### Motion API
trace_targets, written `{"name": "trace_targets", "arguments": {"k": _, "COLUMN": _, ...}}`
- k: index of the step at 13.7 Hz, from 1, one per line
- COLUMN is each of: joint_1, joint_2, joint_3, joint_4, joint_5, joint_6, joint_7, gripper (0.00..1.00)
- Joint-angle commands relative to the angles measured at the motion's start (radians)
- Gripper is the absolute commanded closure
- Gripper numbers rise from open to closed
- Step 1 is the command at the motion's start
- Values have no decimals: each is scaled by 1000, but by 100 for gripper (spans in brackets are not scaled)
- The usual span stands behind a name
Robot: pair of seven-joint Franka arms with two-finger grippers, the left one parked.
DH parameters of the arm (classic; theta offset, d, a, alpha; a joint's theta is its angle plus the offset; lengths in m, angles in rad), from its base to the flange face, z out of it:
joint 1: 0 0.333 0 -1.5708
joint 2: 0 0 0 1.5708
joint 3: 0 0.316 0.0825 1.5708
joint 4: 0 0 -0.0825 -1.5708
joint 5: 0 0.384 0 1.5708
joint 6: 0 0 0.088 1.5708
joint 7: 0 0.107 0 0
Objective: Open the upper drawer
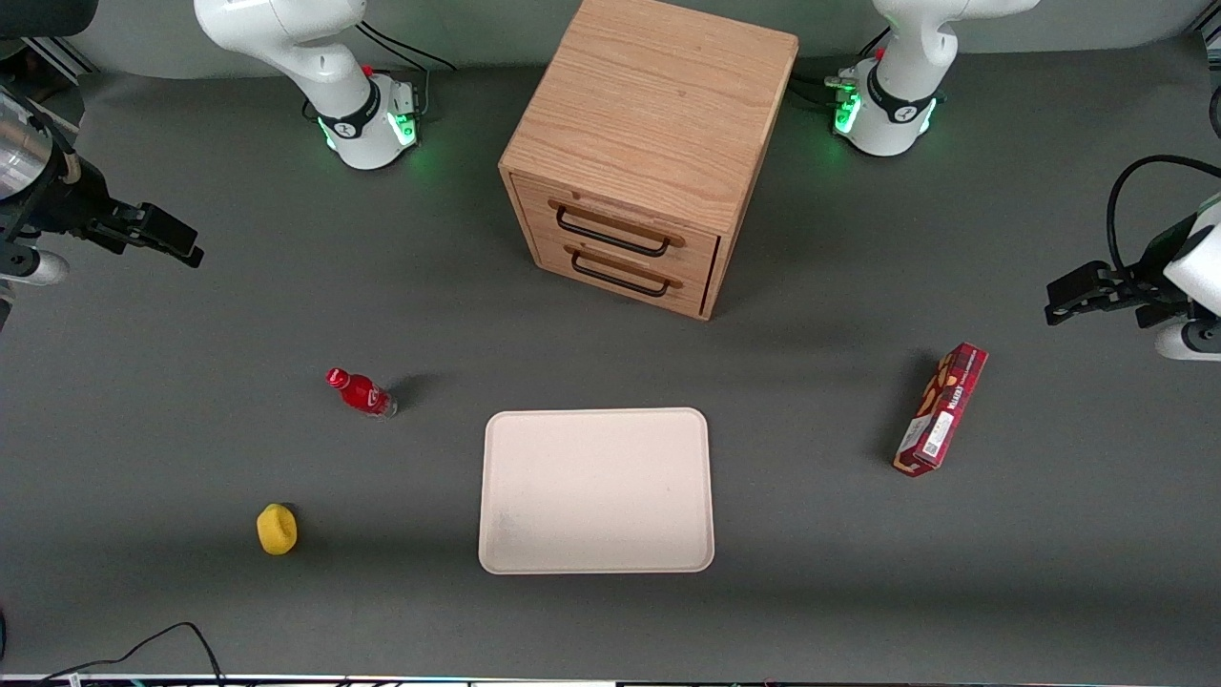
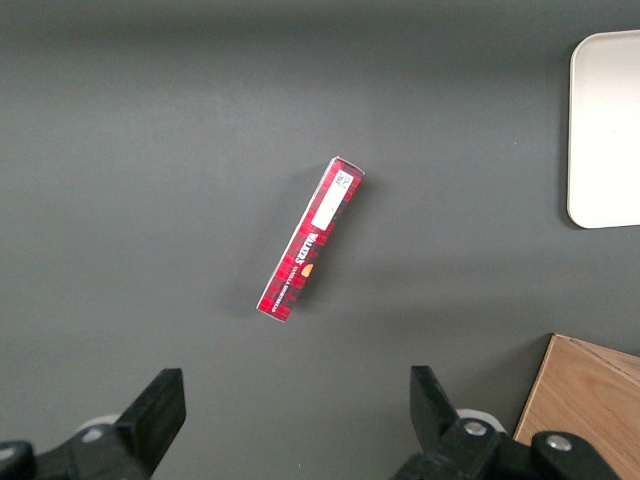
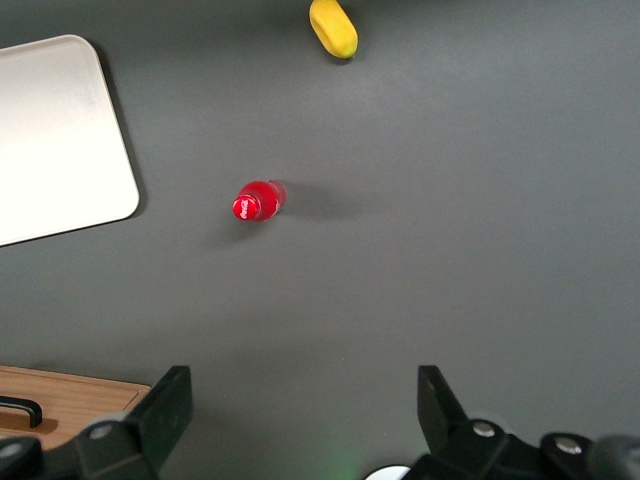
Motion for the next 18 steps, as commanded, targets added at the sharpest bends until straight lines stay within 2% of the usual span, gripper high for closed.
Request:
{"name": "trace_targets", "arguments": {"k": 1, "joint_1": 9, "joint_2": 0, "joint_3": -1, "joint_4": 15, "joint_5": 18, "joint_6": -6, "joint_7": 21, "gripper": 0}}
{"name": "trace_targets", "arguments": {"k": 6, "joint_1": 11, "joint_2": 4, "joint_3": 5, "joint_4": 43, "joint_5": 55, "joint_6": -25, "joint_7": 4, "gripper": 0}}
{"name": "trace_targets", "arguments": {"k": 11, "joint_1": 12, "joint_2": 36, "joint_3": 192, "joint_4": 55, "joint_5": 72, "joint_6": -36, "joint_7": -68, "gripper": 0}}
{"name": "trace_targets", "arguments": {"k": 14, "joint_1": 12, "joint_2": 94, "joint_3": 264, "joint_4": 110, "joint_5": 214, "joint_6": -36, "joint_7": -79, "gripper": 0}}
{"name": "trace_targets", "arguments": {"k": 18, "joint_1": 12, "joint_2": 205, "joint_3": 349, "joint_4": 168, "joint_5": 335, "joint_6": -20, "joint_7": -336, "gripper": 0}}
